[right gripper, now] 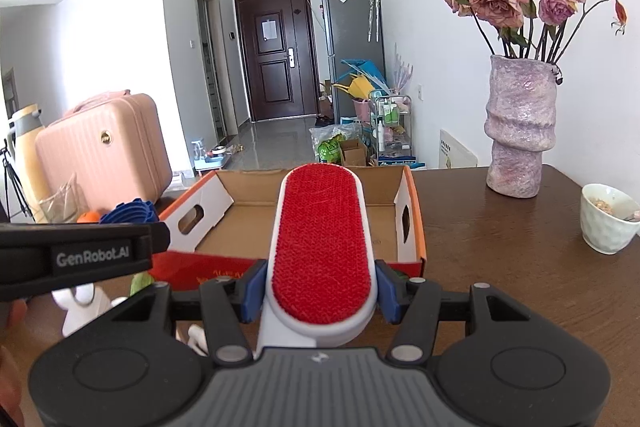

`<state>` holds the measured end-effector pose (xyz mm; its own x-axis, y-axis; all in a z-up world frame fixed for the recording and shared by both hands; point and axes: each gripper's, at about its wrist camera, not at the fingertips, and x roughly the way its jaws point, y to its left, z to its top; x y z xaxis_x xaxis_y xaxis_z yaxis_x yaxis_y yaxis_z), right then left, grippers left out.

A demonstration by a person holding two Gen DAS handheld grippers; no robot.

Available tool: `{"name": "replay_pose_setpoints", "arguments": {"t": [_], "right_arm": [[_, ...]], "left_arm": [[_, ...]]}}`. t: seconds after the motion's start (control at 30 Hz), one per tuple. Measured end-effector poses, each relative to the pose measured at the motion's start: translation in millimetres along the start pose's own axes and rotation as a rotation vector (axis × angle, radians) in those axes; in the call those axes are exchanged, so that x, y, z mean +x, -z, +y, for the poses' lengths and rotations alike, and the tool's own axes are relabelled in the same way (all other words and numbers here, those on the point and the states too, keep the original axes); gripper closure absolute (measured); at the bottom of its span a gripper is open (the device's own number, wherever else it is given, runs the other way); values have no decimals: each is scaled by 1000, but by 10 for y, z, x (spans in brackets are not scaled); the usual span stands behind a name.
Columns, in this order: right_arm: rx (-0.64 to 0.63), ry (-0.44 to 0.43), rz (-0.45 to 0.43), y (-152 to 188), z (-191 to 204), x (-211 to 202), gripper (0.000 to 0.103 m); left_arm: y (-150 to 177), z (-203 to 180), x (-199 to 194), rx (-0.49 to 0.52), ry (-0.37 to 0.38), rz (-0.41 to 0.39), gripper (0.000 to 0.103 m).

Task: Organize rigid objects
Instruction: 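Carry both items over the cardboard box and open the right gripper to drop the brush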

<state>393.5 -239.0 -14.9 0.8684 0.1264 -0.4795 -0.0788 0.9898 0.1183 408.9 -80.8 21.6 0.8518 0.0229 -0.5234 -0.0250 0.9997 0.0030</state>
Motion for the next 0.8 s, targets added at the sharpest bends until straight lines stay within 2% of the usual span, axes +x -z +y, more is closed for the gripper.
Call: {"name": "replay_pose_setpoints", "arguments": {"t": [0.5, 0.8], "right_arm": [[117, -32, 61, -376, -221, 680, 48], [174, -17, 107, -626, -372, 1240, 48]], "left_arm": [[-418, -182, 548, -77, -122, 35, 49], [-624, -318, 945, -96, -201, 64, 49]]}}
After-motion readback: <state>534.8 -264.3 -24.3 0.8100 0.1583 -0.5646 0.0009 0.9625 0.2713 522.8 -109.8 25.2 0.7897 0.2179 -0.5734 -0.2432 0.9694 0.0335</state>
